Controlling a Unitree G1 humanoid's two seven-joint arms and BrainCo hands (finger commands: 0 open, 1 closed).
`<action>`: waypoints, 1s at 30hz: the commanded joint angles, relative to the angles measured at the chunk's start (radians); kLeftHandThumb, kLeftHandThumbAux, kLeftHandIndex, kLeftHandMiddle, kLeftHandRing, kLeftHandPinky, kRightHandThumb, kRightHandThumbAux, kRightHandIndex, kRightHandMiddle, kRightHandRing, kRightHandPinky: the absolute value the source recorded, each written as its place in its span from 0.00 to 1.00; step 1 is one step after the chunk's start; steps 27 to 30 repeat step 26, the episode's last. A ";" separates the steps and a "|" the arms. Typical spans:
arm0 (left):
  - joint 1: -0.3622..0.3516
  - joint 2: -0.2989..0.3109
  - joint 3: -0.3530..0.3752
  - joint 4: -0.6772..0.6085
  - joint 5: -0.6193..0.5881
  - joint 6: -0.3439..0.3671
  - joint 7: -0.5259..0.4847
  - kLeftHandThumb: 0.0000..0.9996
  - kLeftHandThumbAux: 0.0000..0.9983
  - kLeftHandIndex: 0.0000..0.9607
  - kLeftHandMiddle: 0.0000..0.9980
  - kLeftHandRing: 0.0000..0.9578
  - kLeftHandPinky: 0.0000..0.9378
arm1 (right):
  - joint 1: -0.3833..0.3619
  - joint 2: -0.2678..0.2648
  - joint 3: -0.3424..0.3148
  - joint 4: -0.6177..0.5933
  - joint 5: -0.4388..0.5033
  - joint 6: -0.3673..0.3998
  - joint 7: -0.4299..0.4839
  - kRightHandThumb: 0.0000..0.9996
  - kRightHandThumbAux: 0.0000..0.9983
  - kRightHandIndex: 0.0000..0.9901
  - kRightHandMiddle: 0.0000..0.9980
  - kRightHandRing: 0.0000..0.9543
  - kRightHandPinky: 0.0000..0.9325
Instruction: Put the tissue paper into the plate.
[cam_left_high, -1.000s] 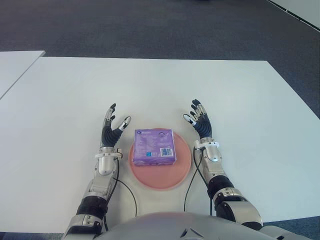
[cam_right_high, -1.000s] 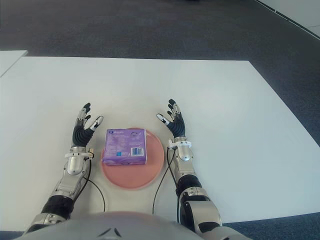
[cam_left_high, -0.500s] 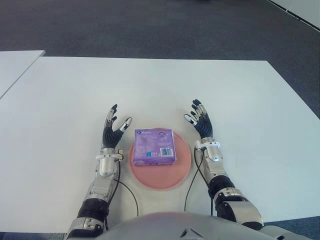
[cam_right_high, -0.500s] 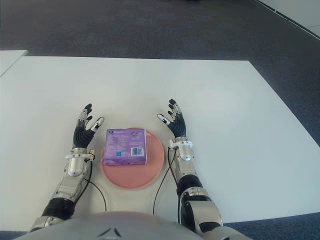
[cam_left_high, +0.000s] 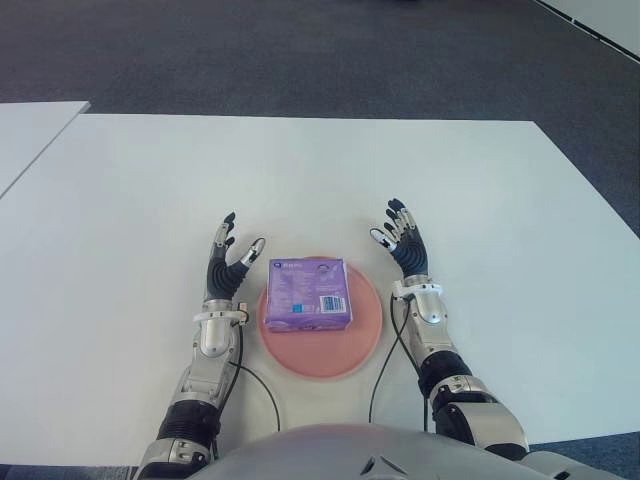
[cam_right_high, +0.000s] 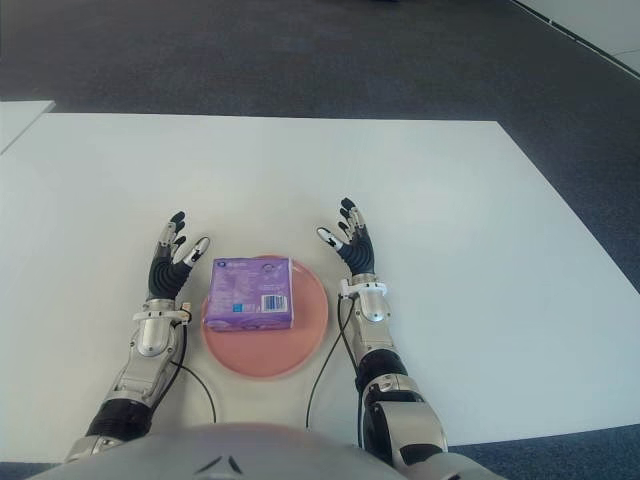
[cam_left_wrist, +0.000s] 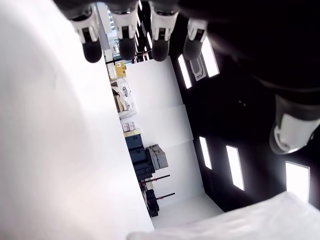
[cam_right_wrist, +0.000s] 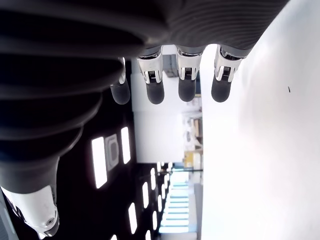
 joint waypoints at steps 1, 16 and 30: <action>0.016 0.005 -0.001 0.015 0.009 -0.009 0.001 0.00 0.48 0.00 0.00 0.00 0.00 | 0.091 -0.001 -0.008 0.072 -0.002 0.058 -0.020 0.00 0.66 0.00 0.00 0.00 0.00; 0.015 0.014 0.003 0.054 0.005 -0.035 -0.007 0.00 0.47 0.00 0.00 0.00 0.00 | 0.099 0.003 -0.006 0.048 -0.006 0.080 -0.067 0.00 0.65 0.00 0.00 0.00 0.00; 0.017 0.012 0.007 0.065 -0.015 -0.027 -0.016 0.00 0.48 0.00 0.00 0.00 0.00 | 0.114 0.005 -0.002 0.016 -0.013 0.106 -0.093 0.00 0.63 0.00 0.00 0.00 0.00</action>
